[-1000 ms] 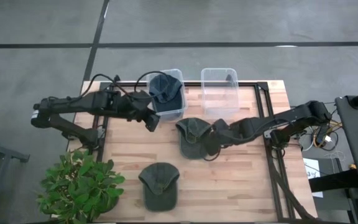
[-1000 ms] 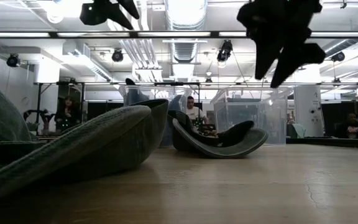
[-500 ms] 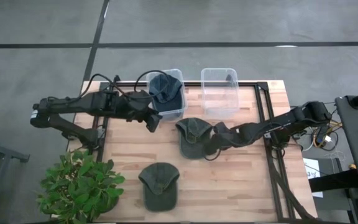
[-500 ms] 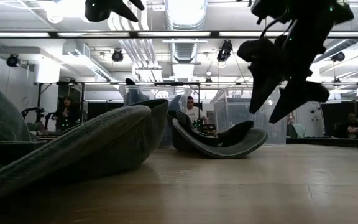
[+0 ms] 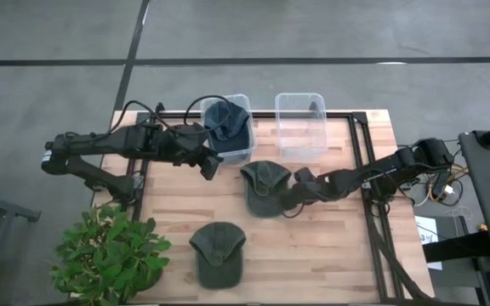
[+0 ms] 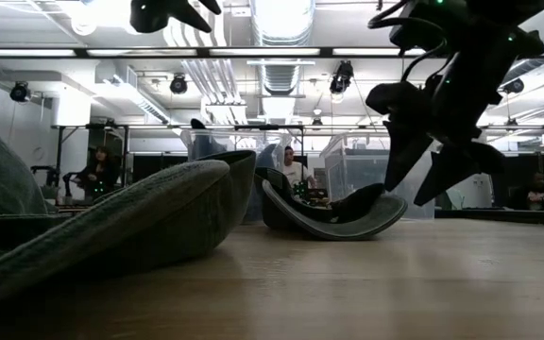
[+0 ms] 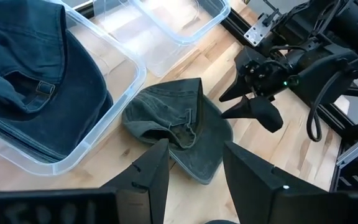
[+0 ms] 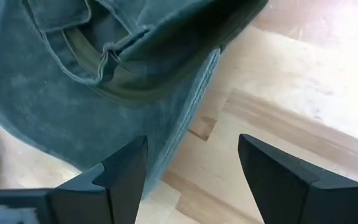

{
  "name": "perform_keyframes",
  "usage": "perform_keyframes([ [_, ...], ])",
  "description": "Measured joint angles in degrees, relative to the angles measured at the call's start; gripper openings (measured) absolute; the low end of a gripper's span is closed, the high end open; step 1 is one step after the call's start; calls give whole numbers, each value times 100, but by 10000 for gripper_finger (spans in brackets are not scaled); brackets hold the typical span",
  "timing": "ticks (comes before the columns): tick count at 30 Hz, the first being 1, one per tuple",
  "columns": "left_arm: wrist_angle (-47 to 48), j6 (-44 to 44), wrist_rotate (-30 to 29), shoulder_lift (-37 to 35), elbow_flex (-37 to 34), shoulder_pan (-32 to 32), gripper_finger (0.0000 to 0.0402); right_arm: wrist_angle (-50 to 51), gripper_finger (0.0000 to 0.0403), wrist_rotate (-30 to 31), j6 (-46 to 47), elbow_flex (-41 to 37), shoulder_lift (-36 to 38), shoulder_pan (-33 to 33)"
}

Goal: Pick & Place hat
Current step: Put the top gray cap into the right transparent bin

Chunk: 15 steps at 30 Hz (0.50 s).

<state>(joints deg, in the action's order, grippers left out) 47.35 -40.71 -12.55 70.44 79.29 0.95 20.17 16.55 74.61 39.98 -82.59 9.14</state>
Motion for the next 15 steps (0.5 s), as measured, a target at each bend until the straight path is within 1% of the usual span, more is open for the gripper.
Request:
perform_keyframes([
  [6,-66,0,-12,2,0,0,142,-531,239,12,-293,-80,0,-211],
  [12,-74,-2,-16,2,1,0,142,-627,235,-2,-281,-290,0,-362],
  [15,-76,-2,-20,2,2,0,142,-1072,234,-35,-277,-454,0,-358],
])
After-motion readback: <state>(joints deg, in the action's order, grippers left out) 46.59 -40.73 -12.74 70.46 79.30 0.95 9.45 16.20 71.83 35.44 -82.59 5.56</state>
